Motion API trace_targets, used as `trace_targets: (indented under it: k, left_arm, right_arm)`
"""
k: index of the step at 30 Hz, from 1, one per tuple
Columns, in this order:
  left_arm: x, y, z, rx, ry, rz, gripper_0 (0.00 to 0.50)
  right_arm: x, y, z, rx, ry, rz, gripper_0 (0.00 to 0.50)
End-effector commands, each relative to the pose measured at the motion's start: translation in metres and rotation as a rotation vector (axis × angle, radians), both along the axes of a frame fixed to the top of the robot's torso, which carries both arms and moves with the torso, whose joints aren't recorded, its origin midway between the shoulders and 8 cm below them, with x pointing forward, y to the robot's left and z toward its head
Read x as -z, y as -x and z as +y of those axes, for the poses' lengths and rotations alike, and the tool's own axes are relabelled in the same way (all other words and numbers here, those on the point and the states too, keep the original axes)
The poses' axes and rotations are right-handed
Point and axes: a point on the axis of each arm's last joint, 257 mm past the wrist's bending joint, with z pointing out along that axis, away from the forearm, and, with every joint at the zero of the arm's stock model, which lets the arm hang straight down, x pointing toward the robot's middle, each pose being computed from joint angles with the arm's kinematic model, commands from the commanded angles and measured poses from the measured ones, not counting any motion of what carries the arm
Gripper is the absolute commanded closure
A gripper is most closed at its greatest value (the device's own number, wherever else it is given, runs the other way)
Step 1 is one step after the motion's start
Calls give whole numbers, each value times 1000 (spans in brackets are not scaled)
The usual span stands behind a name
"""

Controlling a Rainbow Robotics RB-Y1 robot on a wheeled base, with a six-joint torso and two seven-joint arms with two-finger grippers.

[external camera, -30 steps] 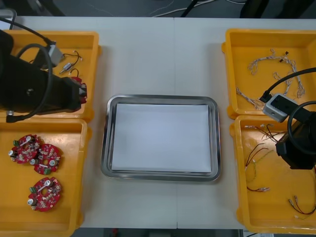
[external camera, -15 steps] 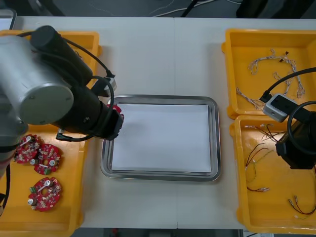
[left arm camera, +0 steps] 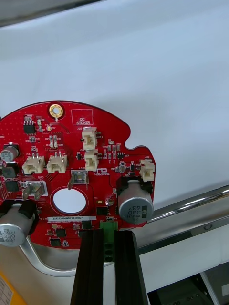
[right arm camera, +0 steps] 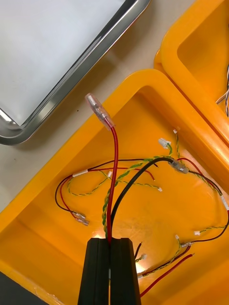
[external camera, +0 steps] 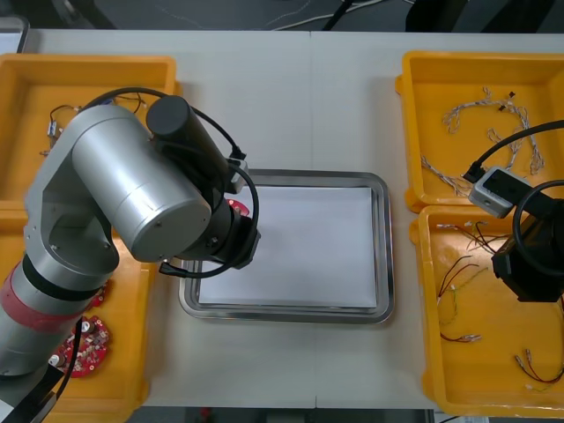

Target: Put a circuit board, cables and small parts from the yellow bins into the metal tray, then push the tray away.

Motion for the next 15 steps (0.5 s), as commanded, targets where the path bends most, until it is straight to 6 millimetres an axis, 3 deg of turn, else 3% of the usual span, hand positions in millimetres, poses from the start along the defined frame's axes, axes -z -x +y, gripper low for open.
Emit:
trace_targets:
  k: [1,7,15]
  left_arm:
    - [27,20,-2,-33,-12,47,500]
    - [46,31,9,-24,-54,70,500]
    - [51,36,5,-18,-59,78,500]
  right_arm:
    - [-3,-2,8,-34,2,-9,500]
    - [-3,-2,8,-34,2,-9,500]
    - [-3,-2,8,-34,2,-9,500]
